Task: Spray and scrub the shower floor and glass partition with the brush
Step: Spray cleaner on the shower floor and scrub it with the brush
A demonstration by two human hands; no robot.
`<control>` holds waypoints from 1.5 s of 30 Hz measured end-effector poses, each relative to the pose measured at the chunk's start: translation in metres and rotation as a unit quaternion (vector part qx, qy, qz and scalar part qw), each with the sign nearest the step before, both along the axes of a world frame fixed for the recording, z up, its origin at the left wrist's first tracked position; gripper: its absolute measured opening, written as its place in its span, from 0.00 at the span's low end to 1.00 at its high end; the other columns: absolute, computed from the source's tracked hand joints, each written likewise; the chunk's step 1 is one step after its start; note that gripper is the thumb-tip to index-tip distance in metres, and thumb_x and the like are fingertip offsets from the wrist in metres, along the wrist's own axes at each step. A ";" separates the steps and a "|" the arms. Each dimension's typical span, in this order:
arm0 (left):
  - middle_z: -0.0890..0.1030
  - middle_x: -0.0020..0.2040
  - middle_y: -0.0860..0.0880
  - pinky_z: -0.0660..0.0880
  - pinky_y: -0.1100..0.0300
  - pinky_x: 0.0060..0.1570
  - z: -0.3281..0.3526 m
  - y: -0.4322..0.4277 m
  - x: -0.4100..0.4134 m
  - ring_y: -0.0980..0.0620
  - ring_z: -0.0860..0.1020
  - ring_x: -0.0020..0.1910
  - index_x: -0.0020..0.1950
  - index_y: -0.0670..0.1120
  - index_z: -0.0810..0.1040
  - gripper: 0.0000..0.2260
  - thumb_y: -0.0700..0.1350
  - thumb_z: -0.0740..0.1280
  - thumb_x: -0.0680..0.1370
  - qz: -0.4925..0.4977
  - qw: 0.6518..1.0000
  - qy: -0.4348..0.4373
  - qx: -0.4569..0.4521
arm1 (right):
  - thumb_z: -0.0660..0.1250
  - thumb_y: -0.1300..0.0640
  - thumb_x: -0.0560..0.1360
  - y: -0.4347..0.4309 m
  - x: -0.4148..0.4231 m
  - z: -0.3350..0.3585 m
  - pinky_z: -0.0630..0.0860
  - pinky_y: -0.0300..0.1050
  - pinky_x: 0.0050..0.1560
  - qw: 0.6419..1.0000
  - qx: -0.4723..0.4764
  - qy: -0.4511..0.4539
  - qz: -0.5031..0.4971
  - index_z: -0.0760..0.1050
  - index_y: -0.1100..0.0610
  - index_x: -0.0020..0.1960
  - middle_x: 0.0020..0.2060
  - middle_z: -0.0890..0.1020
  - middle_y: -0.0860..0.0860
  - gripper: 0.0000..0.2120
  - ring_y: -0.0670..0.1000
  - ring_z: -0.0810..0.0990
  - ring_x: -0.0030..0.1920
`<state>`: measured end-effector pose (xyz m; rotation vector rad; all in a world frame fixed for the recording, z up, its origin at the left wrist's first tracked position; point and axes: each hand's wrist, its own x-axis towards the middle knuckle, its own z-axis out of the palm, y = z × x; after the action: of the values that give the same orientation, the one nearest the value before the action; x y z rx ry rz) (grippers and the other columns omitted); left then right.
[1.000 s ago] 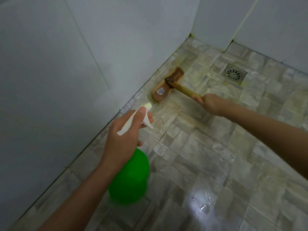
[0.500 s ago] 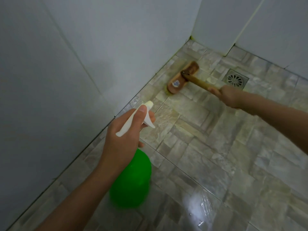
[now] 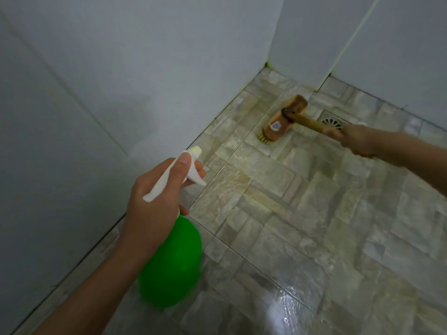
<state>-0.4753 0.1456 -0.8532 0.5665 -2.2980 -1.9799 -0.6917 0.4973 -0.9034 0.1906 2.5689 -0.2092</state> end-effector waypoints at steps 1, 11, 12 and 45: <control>0.87 0.46 0.57 0.75 0.67 0.28 -0.001 0.001 -0.001 0.59 0.84 0.49 0.48 0.51 0.85 0.20 0.61 0.59 0.75 0.000 1.000 -0.003 0.001 | 0.48 0.34 0.78 -0.002 -0.004 0.004 0.72 0.48 0.33 1.000 -0.003 0.002 -0.012 0.68 0.56 0.40 0.33 0.74 0.60 0.26 0.56 0.73 0.29; 0.87 0.45 0.57 0.77 0.66 0.29 0.001 0.016 -0.004 0.58 0.84 0.49 0.45 0.54 0.85 0.17 0.61 0.60 0.75 -0.004 1.000 -0.001 0.004 | 0.44 0.38 0.81 -0.022 -0.017 -0.003 0.67 0.43 0.39 0.999 -0.003 0.038 0.035 0.71 0.57 0.53 0.40 0.74 0.60 0.26 0.52 0.69 0.32; 0.87 0.45 0.57 0.76 0.67 0.29 0.003 0.013 -0.004 0.58 0.84 0.49 0.45 0.54 0.85 0.17 0.61 0.60 0.75 -0.002 1.000 0.001 0.011 | 0.45 0.37 0.80 0.002 -0.004 0.000 0.67 0.41 0.35 1.000 -0.001 0.024 0.013 0.70 0.56 0.57 0.37 0.74 0.57 0.26 0.51 0.69 0.31; 0.88 0.44 0.53 0.74 0.64 0.25 0.022 0.007 0.044 0.55 0.86 0.47 0.45 0.56 0.85 0.13 0.54 0.62 0.83 0.028 0.998 -0.034 0.047 | 0.45 0.38 0.80 -0.041 0.158 0.009 0.68 0.45 0.34 0.978 0.037 -0.017 0.203 0.65 0.56 0.33 0.30 0.72 0.53 0.28 0.51 0.71 0.29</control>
<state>-0.4309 0.1528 -0.8316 0.7082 -2.2098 -2.0840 -0.5338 0.4563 -0.8947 -0.2999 2.5167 0.0444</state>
